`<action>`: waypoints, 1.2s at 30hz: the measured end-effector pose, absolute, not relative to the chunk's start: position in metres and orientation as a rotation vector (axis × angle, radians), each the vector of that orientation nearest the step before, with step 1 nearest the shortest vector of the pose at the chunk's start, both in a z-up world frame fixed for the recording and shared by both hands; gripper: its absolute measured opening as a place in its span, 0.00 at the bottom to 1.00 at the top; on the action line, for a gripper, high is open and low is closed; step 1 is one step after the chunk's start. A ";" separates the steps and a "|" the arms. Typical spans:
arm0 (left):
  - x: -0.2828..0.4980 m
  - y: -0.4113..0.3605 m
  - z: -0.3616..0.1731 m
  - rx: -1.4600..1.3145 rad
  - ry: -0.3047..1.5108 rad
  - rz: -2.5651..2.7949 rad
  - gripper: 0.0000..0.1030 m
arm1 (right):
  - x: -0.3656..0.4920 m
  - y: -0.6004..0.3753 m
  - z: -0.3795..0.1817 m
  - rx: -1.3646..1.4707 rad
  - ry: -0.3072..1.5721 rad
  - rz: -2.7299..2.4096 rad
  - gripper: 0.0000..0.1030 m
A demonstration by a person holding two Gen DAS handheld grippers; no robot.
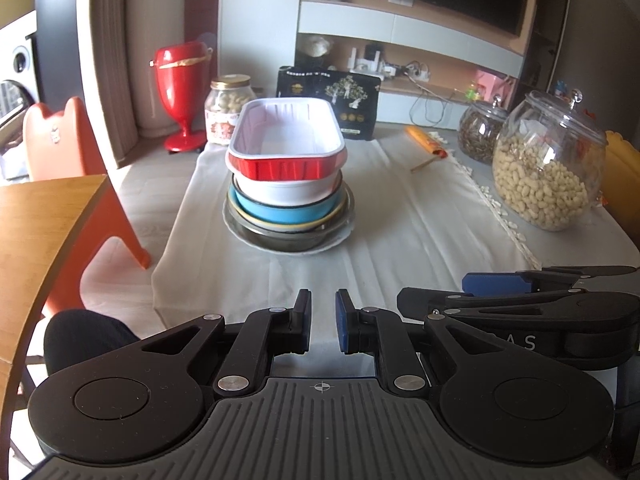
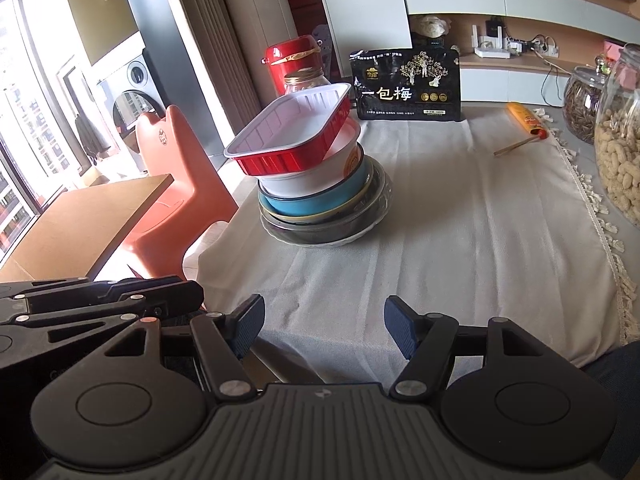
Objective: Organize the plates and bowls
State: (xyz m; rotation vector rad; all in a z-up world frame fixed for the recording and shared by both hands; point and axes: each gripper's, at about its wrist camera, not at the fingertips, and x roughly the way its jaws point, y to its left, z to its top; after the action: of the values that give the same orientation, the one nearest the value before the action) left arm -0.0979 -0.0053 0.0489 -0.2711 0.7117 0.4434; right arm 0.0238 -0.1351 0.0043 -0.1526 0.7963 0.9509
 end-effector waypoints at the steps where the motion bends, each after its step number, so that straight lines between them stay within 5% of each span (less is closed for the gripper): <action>1: -0.098 -0.005 0.048 -0.274 0.713 0.444 0.15 | 0.024 -0.134 0.004 -0.155 0.797 0.951 0.65; 36: -0.100 -0.004 0.051 -0.284 0.701 0.438 0.15 | 0.021 -0.132 0.005 -0.157 0.791 0.946 0.65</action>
State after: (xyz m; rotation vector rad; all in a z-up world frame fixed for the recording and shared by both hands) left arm -0.1002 -0.0040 0.0510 -0.2837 0.7009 0.4378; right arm 0.0210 -0.1320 0.0048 -0.1572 0.7909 0.9459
